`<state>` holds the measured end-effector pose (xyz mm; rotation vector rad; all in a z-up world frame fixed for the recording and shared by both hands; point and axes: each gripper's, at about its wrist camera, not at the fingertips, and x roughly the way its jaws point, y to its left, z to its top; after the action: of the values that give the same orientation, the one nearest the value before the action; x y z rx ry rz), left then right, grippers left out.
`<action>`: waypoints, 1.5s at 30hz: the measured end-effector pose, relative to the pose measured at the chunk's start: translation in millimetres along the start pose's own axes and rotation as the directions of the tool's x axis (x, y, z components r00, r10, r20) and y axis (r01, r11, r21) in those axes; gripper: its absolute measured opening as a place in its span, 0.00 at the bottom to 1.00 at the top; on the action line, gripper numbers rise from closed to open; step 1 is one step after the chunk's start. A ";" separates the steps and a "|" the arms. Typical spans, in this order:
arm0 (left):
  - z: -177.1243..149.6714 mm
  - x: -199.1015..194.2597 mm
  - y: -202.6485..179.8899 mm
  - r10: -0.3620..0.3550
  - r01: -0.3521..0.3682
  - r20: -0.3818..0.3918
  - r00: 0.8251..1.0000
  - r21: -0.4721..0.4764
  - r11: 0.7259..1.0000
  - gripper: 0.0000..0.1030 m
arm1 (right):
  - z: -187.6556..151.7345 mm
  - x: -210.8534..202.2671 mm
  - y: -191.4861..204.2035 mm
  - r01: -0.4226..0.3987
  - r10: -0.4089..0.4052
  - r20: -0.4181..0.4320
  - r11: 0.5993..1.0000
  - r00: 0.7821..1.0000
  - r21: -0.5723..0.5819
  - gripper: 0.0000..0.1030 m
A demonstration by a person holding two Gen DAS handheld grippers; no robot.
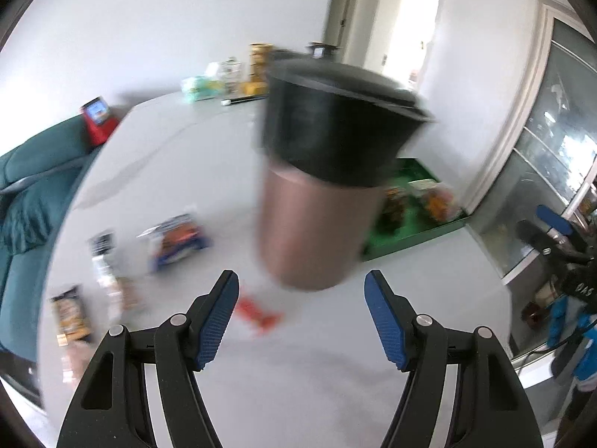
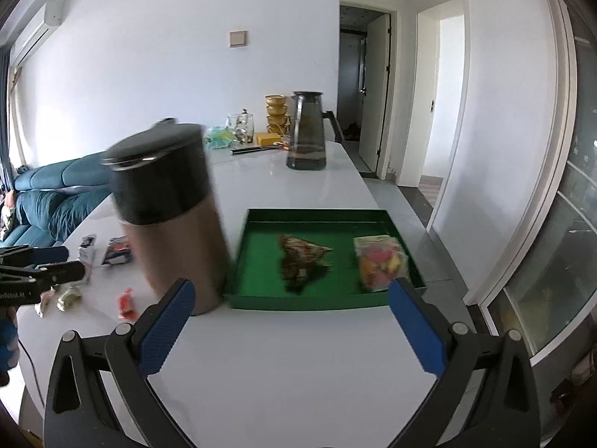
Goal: Organize snacks
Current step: 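Withdraw both grippers from the tray back toward the remaining snacks, then grasp the beige bar with the left gripper while the right grasps the red bar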
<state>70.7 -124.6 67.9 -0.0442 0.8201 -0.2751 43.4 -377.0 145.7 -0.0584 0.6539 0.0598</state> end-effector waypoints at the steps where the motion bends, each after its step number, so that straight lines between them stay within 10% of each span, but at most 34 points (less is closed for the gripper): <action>1: -6.2 -6.7 20.7 0.019 -0.019 -0.003 1.000 -0.004 1.000 0.62 | -1.4 -2.6 12.4 -0.003 0.003 -0.002 1.000 1.000 -0.001 1.00; 16: -93.9 -52.1 226.8 0.256 -0.274 -0.118 0.959 -0.175 0.946 0.62 | -25.8 21.2 173.1 -0.153 0.145 -0.100 0.985 0.984 -0.078 1.00; 45: -124.2 17.1 234.3 0.272 -0.333 -0.279 0.921 -0.202 0.921 0.62 | -51.9 159.8 241.0 -0.361 0.282 -0.345 0.913 0.895 -0.190 1.00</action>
<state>44.2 105.1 -63.1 -0.1147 1.0910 0.1226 120.7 -134.7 -1.3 -0.2057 0.9668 0.4660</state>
